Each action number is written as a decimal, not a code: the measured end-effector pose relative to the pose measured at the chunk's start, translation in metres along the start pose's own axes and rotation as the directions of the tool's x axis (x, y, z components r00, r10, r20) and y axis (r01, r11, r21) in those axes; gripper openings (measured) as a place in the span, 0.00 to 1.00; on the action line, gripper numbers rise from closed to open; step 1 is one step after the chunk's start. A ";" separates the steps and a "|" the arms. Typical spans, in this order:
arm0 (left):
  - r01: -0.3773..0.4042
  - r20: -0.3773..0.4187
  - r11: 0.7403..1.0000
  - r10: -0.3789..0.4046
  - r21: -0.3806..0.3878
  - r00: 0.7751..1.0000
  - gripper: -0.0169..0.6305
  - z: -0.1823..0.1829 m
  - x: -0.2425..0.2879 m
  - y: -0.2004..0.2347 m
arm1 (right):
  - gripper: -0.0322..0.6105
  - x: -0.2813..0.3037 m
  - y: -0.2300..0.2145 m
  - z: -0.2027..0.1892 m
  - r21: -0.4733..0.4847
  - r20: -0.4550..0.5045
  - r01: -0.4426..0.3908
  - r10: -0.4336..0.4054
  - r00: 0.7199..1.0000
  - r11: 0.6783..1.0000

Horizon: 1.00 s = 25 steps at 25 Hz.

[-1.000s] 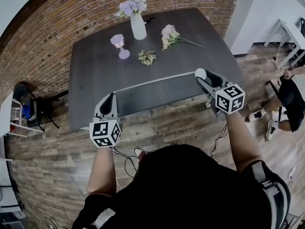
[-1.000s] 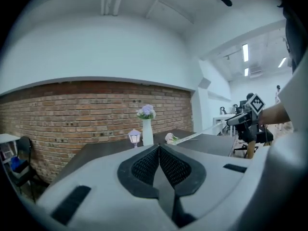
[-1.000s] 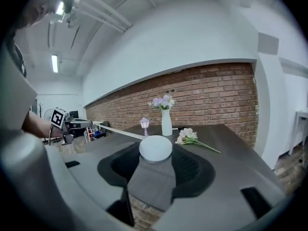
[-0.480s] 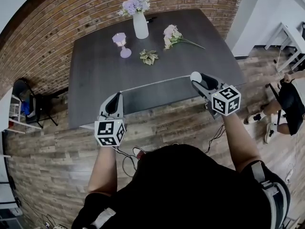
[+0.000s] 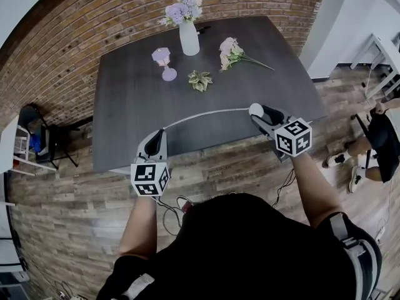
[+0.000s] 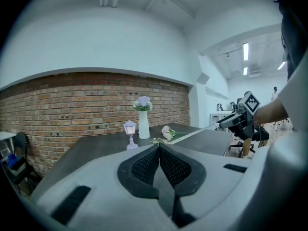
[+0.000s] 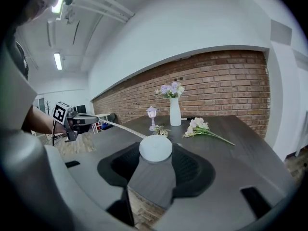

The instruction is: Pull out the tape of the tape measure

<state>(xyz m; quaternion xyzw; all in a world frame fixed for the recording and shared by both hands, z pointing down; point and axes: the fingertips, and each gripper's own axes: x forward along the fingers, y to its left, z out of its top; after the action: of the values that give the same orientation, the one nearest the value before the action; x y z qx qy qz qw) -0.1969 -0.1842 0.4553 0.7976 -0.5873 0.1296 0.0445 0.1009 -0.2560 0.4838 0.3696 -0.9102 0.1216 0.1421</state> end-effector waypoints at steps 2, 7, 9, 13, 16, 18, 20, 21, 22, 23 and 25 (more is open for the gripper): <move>0.001 -0.025 1.000 -0.001 -0.006 1.000 0.04 -0.012 0.006 0.001 | 0.37 0.008 -0.002 -0.013 -0.008 -0.038 -0.001 0.001 0.999 1.000; 0.003 -0.129 1.000 -0.004 -0.008 0.992 0.04 -0.050 0.022 0.002 | 0.37 0.030 -0.007 -0.050 0.026 -0.128 0.003 0.000 0.992 1.000; 0.012 -0.169 1.000 -0.011 0.007 0.986 0.04 -0.064 0.031 0.001 | 0.37 0.040 -0.009 -0.061 0.038 -0.155 0.003 0.003 0.988 0.999; 0.036 -0.248 0.999 -0.032 0.011 0.968 0.04 -0.093 0.050 0.000 | 0.37 0.061 -0.010 -0.086 0.049 -0.220 0.001 0.010 0.975 0.999; 0.042 -0.294 0.999 -0.042 -0.007 0.955 0.04 -0.113 0.063 0.001 | 0.37 0.076 -0.017 -0.103 0.061 -0.253 0.024 -0.008 0.967 0.998; 0.040 -0.316 0.999 -0.044 -0.021 0.948 0.04 -0.125 0.067 0.002 | 0.37 0.082 -0.022 -0.118 0.062 -0.279 0.056 -0.037 0.960 0.996; 0.032 -0.324 0.999 -0.043 -0.039 0.945 0.04 -0.132 0.073 0.004 | 0.37 0.085 -0.027 -0.125 0.034 -0.297 0.092 -0.077 0.952 0.995; 0.029 -0.325 0.998 -0.043 -0.047 0.945 0.04 -0.134 0.075 0.005 | 0.37 0.086 -0.029 -0.125 0.021 -0.302 0.102 -0.091 0.949 0.995; 0.027 -0.327 0.998 -0.044 -0.055 0.944 0.04 -0.136 0.078 0.007 | 0.37 0.086 -0.030 -0.125 0.017 -0.308 0.107 -0.097 0.947 0.994; 0.026 -0.330 0.998 -0.044 -0.061 0.943 0.04 -0.139 0.080 0.008 | 0.37 0.087 -0.030 -0.126 0.016 -0.314 0.108 -0.097 0.944 0.994; 0.026 -0.335 0.997 -0.047 -0.066 0.941 0.04 -0.141 0.083 0.009 | 0.37 0.087 -0.031 -0.129 0.013 -0.333 0.106 -0.096 0.938 0.994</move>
<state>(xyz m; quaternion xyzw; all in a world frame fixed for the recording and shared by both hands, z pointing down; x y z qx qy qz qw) -0.2042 -0.2324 0.6121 0.7729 -0.5598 0.2452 0.1708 0.0843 -0.2911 0.6374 0.3922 -0.8512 0.1884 0.2934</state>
